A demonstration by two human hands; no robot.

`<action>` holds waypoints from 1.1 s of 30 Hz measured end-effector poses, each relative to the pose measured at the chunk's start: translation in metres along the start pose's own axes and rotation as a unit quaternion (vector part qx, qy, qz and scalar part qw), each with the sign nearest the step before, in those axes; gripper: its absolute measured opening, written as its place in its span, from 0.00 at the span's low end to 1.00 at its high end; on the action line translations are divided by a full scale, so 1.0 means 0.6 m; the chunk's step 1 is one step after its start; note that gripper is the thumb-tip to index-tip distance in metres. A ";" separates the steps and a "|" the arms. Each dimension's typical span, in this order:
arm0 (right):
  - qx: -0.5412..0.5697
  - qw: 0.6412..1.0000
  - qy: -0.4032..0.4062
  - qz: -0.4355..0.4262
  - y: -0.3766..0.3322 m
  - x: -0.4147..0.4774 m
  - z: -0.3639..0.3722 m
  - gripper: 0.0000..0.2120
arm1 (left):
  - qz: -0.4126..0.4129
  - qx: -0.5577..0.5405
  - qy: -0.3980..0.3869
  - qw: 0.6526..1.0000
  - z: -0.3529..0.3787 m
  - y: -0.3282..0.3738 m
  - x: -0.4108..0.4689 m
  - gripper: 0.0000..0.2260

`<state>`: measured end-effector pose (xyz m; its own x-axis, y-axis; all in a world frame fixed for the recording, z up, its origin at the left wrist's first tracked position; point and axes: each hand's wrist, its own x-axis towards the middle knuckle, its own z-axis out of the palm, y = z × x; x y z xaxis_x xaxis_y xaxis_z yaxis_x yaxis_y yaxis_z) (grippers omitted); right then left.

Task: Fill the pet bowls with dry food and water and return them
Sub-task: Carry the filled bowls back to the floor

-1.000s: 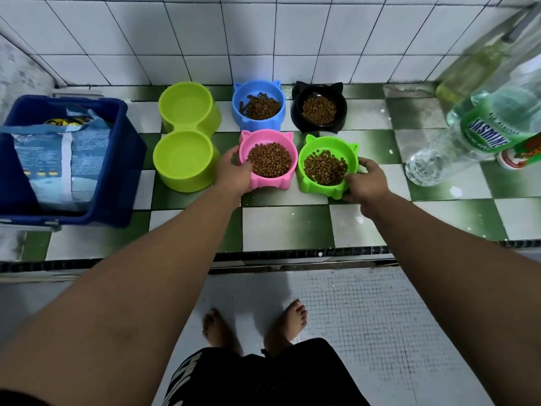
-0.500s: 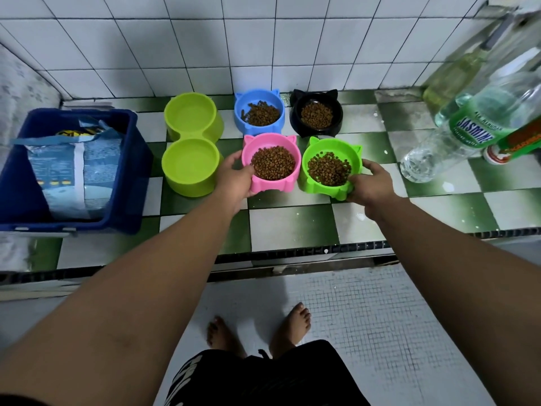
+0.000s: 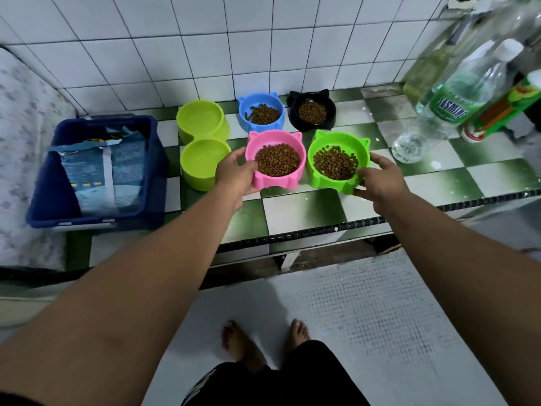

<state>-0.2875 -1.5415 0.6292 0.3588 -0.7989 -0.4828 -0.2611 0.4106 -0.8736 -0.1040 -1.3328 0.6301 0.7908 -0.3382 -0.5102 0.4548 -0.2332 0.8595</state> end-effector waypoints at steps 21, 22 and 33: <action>-0.102 0.969 -0.223 -0.041 0.064 -0.215 0.095 0.22 | 0.019 -0.114 0.185 0.976 -0.276 -0.128 -0.281 0.19; -0.111 0.965 -0.234 -0.045 0.072 -0.231 0.109 0.22 | 0.023 -0.120 0.200 0.972 -0.296 -0.139 -0.294 0.19; -0.175 0.917 -0.350 -0.069 0.189 -0.462 0.302 0.22 | -0.009 -0.201 0.318 0.927 -0.572 -0.292 -0.466 0.22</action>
<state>-0.2542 -1.1939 0.6530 0.8662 -0.3037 -0.3968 -0.3978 0.0615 -0.9154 -0.2640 -0.8848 0.6327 0.8054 0.2979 -0.5125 0.4845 0.1672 0.8587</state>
